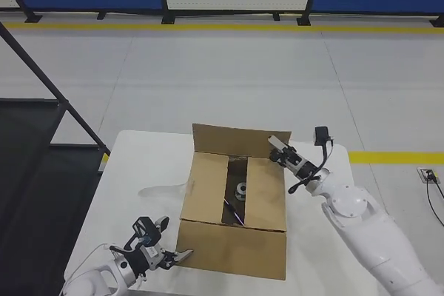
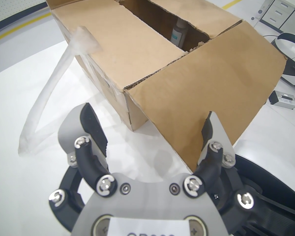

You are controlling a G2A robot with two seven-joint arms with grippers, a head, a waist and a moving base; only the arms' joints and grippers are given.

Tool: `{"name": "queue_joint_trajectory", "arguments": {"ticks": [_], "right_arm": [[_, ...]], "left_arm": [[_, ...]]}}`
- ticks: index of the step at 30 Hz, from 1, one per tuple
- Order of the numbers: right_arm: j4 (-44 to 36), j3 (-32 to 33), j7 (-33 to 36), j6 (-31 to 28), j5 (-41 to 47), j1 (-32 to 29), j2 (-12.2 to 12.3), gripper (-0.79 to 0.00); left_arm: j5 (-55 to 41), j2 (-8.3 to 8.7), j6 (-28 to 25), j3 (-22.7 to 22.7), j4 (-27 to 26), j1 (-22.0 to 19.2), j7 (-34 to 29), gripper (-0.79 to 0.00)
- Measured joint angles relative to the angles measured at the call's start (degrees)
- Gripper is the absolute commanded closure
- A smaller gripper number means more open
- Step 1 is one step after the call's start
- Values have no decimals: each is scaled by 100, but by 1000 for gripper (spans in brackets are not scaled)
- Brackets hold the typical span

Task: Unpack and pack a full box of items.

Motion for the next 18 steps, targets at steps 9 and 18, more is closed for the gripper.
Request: {"name": "queue_joint_trajectory", "arguments": {"ticks": [9, 18], "right_arm": [[1156, -694, -1204, -11, -931, 768, -494, -785], [2114, -1005, -916, 47, -964, 1179, -860, -785]], "left_arm": [[12, 23, 49, 1, 2, 61, 70, -785], [-46, 42, 94, -15, 49, 110, 131, -785]]}}
